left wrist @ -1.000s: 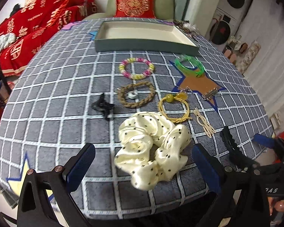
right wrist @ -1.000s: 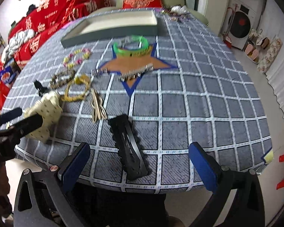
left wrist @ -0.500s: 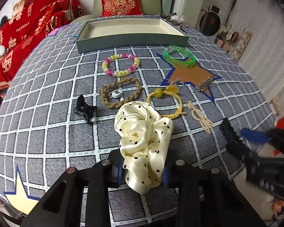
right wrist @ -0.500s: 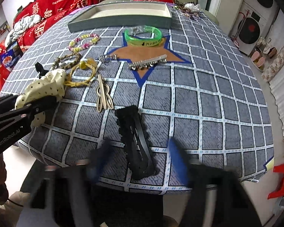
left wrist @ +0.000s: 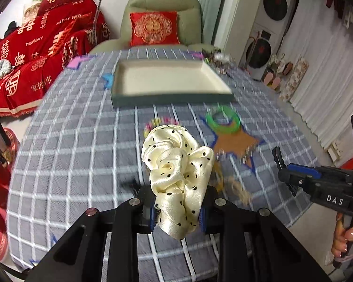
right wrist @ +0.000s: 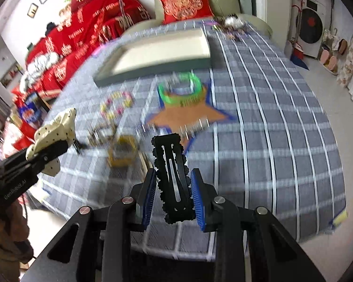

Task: Organize jewelry
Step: 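Carry both items into the tray and open both tools to release them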

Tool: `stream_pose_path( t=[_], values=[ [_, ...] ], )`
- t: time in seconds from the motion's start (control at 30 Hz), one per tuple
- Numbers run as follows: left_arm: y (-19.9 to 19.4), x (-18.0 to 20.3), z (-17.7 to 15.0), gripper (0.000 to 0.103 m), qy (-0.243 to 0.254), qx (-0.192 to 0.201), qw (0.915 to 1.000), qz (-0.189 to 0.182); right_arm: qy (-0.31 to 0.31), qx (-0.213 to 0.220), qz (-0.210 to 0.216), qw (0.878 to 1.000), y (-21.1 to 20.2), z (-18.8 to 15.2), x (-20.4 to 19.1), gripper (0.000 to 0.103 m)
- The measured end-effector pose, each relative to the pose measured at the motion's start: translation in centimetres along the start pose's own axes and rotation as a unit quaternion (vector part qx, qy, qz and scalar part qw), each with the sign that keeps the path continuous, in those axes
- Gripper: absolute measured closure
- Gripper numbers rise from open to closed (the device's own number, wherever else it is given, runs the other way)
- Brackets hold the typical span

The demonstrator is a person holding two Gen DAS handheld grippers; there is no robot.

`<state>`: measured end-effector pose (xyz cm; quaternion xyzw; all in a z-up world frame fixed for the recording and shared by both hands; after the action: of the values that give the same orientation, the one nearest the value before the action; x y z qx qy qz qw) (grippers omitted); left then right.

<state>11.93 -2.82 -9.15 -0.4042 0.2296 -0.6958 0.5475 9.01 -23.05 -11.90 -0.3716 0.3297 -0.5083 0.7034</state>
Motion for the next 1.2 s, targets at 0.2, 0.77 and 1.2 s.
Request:
stream_pose_path(
  t=[0.2, 0.77, 1.2],
  values=[
    [0.1, 0.3, 6.2, 0.069, 0.006, 0.013, 0.9999, 0.004, -0.02, 0.032, 0.002, 0.999, -0.2, 7.4, 1.1, 0.07],
    [16.3, -1.2, 21.0, 0.069, -0.021, -0.015, 0.9976, 0.065, 0.017, 0.01, 0.028, 0.999, 12.8, 24.2, 6.8, 0.07],
    [25.4, -2.2, 20.6, 0.064, 0.002, -0.059, 0.9916, 0.115, 0.022, -0.033, 0.001, 0.999, 22.3, 25.2, 8.1, 0.069]
  ],
)
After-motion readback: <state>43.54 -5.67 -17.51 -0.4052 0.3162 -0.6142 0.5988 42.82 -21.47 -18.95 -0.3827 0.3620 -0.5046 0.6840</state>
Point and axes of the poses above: each gripper's, at about its wrist camera, not at the fingertips, and y roughly the way its jaws point, x to its right, z to its top, the point moved 6 cm from there along y, roughly the way its jaws point, and after that the axes turned 14 degrees about -y, right-handed, at the moved point
